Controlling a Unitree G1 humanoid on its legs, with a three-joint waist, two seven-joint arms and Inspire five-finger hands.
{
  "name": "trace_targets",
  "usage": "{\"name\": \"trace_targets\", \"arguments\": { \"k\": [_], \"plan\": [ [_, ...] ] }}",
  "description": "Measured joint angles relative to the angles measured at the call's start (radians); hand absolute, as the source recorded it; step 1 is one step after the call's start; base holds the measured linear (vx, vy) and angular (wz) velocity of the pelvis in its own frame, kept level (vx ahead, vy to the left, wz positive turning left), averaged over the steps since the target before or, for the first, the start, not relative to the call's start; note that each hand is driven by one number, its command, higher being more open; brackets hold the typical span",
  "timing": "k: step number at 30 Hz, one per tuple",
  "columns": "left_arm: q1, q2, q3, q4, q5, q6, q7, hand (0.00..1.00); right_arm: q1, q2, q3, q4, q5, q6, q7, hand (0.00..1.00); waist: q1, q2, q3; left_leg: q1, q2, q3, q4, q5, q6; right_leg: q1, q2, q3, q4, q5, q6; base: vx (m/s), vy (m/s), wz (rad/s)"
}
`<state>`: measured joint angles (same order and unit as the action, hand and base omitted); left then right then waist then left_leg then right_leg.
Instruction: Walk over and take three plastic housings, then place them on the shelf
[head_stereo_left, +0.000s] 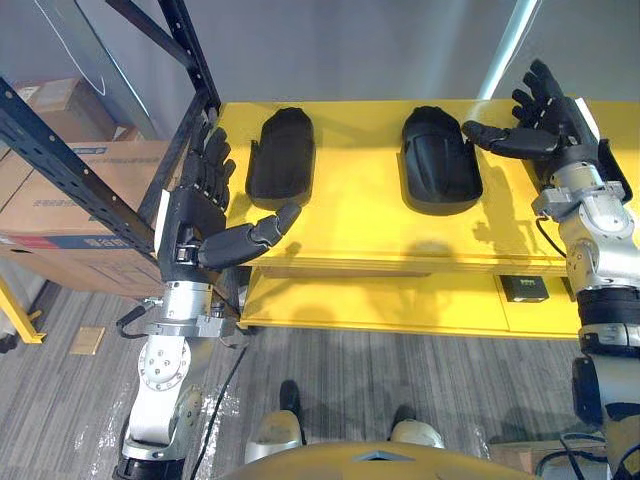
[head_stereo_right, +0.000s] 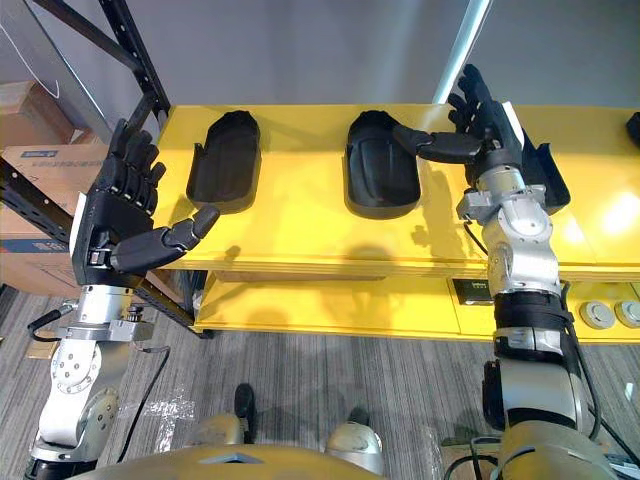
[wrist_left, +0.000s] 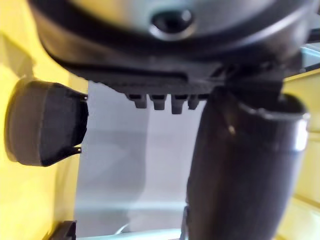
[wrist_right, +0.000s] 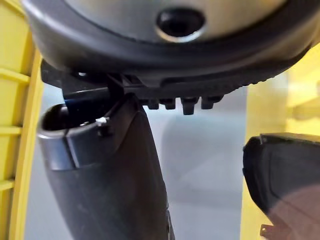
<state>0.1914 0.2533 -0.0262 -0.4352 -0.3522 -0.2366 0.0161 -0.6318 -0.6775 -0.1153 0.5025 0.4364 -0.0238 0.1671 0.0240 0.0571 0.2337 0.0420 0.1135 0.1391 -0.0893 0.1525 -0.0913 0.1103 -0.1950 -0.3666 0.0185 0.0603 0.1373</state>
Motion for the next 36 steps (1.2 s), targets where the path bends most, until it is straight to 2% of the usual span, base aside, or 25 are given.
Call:
{"name": "trace_targets", "arguments": {
  "k": [8, 11, 15, 20, 25, 36],
  "plan": [
    [-0.051, -0.001, -0.044, 0.038, 0.000, 0.001, 0.008, 1.00, -0.106, 0.000, 0.045, 0.217, -0.040, 0.069, -0.050, 1.00, 0.007, 0.008, 0.004, -0.004, 0.000, -0.009, 0.000, 0.010, 0.001, -0.004, -0.002, -0.006, 0.015, -0.001, -0.002, -0.01, -0.006, 0.03],
    [-0.073, 0.000, -0.085, 0.091, 0.000, 0.002, 0.017, 1.00, -0.182, 0.000, 0.051, 0.251, -0.065, 0.070, -0.076, 1.00, 0.002, 0.022, 0.021, -0.019, 0.004, -0.011, 0.000, 0.011, 0.000, -0.019, 0.001, -0.006, 0.018, -0.002, -0.004, -0.05, -0.021, 0.00],
    [-0.075, 0.001, -0.104, 0.093, 0.000, 0.002, 0.031, 1.00, -0.255, 0.000, 0.054, 0.289, -0.073, 0.070, -0.084, 1.00, 0.004, 0.024, 0.036, -0.033, 0.006, -0.011, 0.000, 0.015, 0.001, -0.037, 0.003, -0.003, 0.026, -0.001, -0.006, -0.01, -0.004, 0.00],
    [-0.102, 0.001, -0.105, 0.112, 0.000, 0.002, 0.049, 1.00, -0.297, 0.000, 0.073, 0.292, -0.070, 0.071, -0.038, 1.00, 0.013, 0.028, 0.063, -0.035, 0.008, -0.007, 0.004, 0.016, 0.003, -0.051, 0.001, 0.004, 0.045, -0.007, -0.012, 0.01, -0.011, -0.01],
    [-0.146, 0.001, -0.105, 0.122, 0.001, 0.002, 0.059, 1.00, -0.339, 0.000, 0.112, 0.330, -0.072, 0.094, 0.020, 1.00, 0.027, 0.030, 0.095, -0.033, 0.005, -0.007, 0.004, 0.019, 0.002, -0.078, -0.013, 0.009, 0.112, -0.042, -0.017, 0.00, 0.000, 0.00],
    [-0.150, 0.001, -0.097, 0.123, 0.002, 0.002, 0.073, 1.00, -0.410, 0.000, 0.130, 0.370, -0.075, 0.144, 0.026, 1.00, 0.028, 0.035, 0.124, -0.035, 0.004, -0.008, 0.002, 0.019, 0.002, -0.107, -0.026, 0.015, 0.176, -0.075, -0.018, -0.01, -0.015, 0.00]
  ]
}}
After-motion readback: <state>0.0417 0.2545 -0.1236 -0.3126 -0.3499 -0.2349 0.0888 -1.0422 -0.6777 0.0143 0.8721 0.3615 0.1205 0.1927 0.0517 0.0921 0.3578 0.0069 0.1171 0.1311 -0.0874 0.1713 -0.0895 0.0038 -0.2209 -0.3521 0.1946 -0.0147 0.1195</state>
